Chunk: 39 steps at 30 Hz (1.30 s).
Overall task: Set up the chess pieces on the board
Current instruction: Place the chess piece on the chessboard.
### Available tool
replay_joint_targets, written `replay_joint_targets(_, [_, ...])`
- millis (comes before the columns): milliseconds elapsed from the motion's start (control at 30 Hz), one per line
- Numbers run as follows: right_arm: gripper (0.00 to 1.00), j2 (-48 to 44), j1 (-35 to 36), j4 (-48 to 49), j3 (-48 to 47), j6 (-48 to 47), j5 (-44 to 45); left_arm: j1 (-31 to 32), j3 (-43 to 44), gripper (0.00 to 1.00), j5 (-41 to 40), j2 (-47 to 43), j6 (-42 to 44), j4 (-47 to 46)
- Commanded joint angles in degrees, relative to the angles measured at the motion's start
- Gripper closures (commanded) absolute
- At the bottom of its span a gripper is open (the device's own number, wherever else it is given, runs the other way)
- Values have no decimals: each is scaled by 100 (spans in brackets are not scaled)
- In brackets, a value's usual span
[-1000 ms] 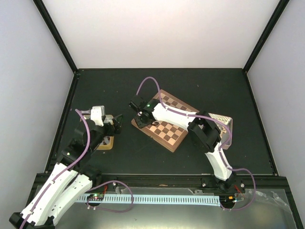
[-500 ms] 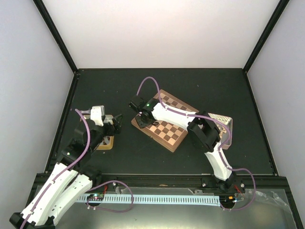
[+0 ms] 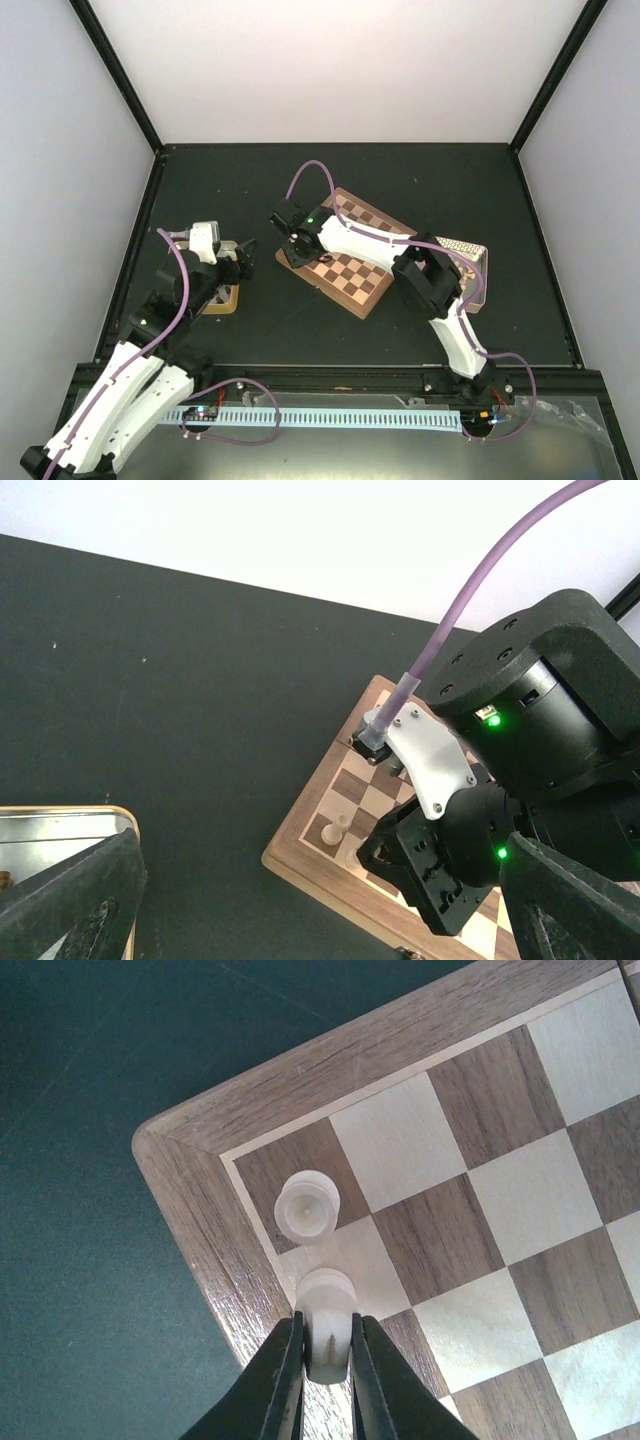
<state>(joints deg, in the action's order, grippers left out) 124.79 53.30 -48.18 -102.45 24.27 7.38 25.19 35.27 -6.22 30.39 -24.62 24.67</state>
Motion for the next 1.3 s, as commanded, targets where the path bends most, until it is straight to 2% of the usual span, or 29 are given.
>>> replay_joint_targets(0, [87,196,-3,-55,-237,100,186,-41,208,1,15,0,-38,87])
replay_joint_targets(567, [83,33,-4,-133,-184,149,292,-45,191,1,51,-16,-40,91])
replay_joint_targets(767, [76,-332,-4,72,-43,158,12,-44,200,1,59,-16,-36,88])
replay_joint_targets(900, [70,-1036,-68,437,427,372,-10,-49,241,1,80,-12,-7,37])
replay_joint_targets(1067, [65,-2348,-338,936,1681,759,325,-49,261,1,292,31,-7,-146])
replay_joint_targets(1267, [61,-3929,-1329,643,3244,1184,644,-56,271,1,901,333,-227,-418])
